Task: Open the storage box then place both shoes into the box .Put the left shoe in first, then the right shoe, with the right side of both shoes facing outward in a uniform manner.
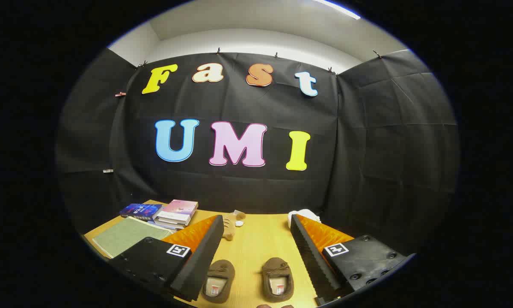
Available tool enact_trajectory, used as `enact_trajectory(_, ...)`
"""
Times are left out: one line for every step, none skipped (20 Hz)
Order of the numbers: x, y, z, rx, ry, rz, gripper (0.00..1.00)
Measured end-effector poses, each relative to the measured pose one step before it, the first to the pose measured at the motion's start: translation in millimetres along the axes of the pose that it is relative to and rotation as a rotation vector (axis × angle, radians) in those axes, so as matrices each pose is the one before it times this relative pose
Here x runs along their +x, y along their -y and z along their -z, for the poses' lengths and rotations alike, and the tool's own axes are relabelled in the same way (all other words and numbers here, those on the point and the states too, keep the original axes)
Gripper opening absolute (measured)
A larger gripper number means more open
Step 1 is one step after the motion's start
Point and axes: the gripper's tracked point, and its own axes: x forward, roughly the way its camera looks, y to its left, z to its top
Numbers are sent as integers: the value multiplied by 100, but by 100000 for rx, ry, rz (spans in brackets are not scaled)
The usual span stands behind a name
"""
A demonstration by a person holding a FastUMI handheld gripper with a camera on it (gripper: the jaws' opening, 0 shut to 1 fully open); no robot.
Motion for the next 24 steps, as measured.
enact_trajectory(-16,-363,102,142,-363,-656,97)
enact_trajectory(22,-318,197,-70,-466,-598,97)
enact_trajectory(-101,-257,98,28,-271,-586,97)
enact_trajectory(-101,-300,-34,134,-63,-606,97)
enact_trajectory(-81,-332,48,-58,-347,-733,97)
enact_trajectory(-28,-352,168,-403,-466,-602,97)
enact_trajectory(-54,-248,-36,-53,13,-401,97)
enact_trajectory(-165,-370,-155,403,385,-845,97)
enact_trajectory(27,-376,0,252,128,-974,98)
enact_trajectory(-145,-271,248,-418,-340,-655,97)
enact_trajectory(-60,-149,74,-764,-200,-507,97)
enact_trajectory(-37,-52,76,-490,70,-489,97)
enact_trajectory(2,-132,100,23,-108,-682,97)
enact_trajectory(43,-138,146,130,-455,-626,97)
enact_trajectory(-29,-23,190,74,-351,-501,97)
enact_trajectory(110,13,92,103,-162,-244,97)
enact_trajectory(117,38,195,303,-369,-191,97)
enact_trajectory(137,-34,326,753,-758,-619,97)
enact_trajectory(126,-152,276,1132,-673,-960,97)
enact_trajectory(288,-267,395,1112,-1028,-1063,98)
enact_trajectory(213,-94,375,627,-1161,-962,97)
enact_trajectory(299,-266,379,507,-1619,-1588,97)
enact_trajectory(292,-463,503,717,-1850,-2315,97)
enact_trajectory(407,-783,551,986,-2068,-3721,97)
